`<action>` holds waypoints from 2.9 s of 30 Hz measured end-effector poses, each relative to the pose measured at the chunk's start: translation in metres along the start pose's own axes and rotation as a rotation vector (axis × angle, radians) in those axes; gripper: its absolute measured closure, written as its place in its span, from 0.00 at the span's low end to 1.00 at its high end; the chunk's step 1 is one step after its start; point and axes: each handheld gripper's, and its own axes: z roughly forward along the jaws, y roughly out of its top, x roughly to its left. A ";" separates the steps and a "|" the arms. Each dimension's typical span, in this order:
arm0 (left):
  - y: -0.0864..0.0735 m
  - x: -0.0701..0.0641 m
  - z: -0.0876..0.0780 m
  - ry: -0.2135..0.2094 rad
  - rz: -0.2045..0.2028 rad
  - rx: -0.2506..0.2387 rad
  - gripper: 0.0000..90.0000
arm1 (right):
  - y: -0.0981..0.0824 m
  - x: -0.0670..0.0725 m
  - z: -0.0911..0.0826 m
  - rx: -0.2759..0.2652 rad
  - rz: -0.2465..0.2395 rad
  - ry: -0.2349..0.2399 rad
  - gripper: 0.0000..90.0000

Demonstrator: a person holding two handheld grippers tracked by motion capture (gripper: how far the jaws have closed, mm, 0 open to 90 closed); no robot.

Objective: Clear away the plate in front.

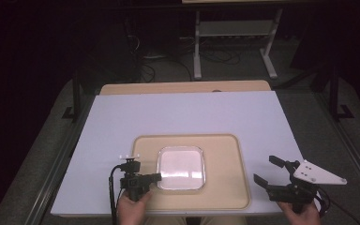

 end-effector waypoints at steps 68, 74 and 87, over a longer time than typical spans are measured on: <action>0.005 -0.005 -0.023 -0.027 0.239 -0.087 0.65 | -0.002 -0.001 -0.003 0.011 0.013 -0.043 0.16; 0.006 -0.005 -0.027 -0.025 0.257 -0.104 0.63 | -0.002 -0.002 -0.004 0.008 0.014 -0.048 0.16; 0.010 -0.005 -0.036 -0.015 0.327 -0.140 0.60 | -0.002 -0.003 -0.004 0.011 0.020 -0.057 0.16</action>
